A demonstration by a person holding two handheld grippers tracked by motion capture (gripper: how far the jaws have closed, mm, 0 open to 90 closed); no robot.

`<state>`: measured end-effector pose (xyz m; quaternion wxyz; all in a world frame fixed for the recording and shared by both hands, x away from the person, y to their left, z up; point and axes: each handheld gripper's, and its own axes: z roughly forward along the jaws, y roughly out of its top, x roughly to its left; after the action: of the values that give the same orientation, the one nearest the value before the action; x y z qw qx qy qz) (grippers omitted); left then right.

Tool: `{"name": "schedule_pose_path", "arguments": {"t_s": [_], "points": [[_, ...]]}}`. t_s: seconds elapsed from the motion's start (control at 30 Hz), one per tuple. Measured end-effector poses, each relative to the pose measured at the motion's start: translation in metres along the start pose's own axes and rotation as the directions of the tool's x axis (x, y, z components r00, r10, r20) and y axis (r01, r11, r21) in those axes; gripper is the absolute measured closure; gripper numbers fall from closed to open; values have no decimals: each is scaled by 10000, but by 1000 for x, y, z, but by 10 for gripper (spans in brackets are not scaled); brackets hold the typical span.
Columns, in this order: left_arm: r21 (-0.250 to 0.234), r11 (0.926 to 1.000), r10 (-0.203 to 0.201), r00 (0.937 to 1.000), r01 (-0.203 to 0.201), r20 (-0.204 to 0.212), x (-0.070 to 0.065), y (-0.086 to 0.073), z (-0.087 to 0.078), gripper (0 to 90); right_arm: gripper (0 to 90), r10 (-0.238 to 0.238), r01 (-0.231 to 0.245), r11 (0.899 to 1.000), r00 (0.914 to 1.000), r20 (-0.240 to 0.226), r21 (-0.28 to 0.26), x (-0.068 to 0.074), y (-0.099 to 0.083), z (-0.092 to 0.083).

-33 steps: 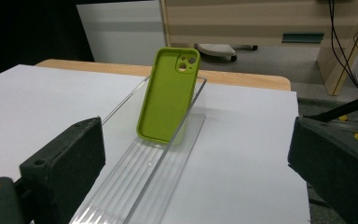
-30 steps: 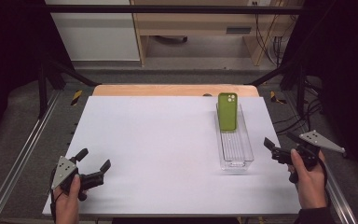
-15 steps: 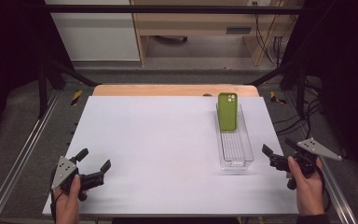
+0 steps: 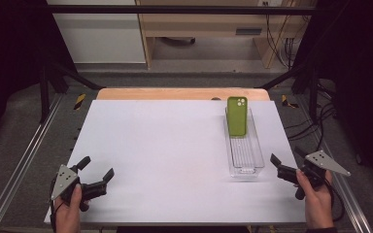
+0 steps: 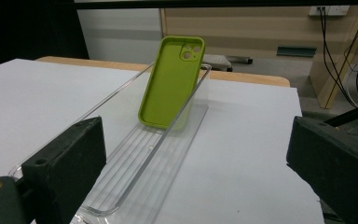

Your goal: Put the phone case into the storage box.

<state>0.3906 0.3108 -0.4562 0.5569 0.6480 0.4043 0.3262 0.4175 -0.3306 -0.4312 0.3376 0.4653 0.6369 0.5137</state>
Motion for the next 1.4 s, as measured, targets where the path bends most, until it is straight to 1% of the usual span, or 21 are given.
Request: {"name": "schedule_pose_path", "arguments": {"t_s": [0.23, 0.47, 0.7, 0.9, 1.0, 1.17, 1.37, 1.4], "points": [[-34, 10000, -5, 10000, 5, 31, 0, 0, -1, 26, 47, -103, 98, 9994, 9998, -154, -326, 3, -6, -1], [-29, 10000, -3, 10000, 3, 25, 0, 0, -1, 26, 59, -384, 342, 9965, 9978, -544, -761, 8, -10, 0], [-49, 10000, -26, 10000, 26, 34, 0, 0, -1, 26, 33, -543, 434, 9926, 9941, -943, -1132, 15, -13, 4], [-28, 10000, 6, 10000, -6, 54, 0, 0, -1, 25, 28, -634, 485, 9920, 9897, -1283, -1162, 23, -16, 8], [-29, 10000, 21, 10000, -21, 92, -1, 0, -1, 24, 27, -690, 505, 9912, 9860, -1515, -1227, 27, -17, 11], [-28, 10000, 33, 9999, -33, 138, -1, 0, 0, 24, 27, -759, 558, 9921, 9800, -1838, -1123, 35, -20, 15], [-44, 10000, 32, 9999, -32, 155, -1, 0, 0, 23, 27, -787, 563, 9919, 9760, -2032, -1138, 40, -23, 19], [-48, 10000, 34, 9999, -33, 159, -1, 0, 0, 24, 27, -705, 485, 9927, 9761, -2054, -1102, 41, -24, 19]]}}
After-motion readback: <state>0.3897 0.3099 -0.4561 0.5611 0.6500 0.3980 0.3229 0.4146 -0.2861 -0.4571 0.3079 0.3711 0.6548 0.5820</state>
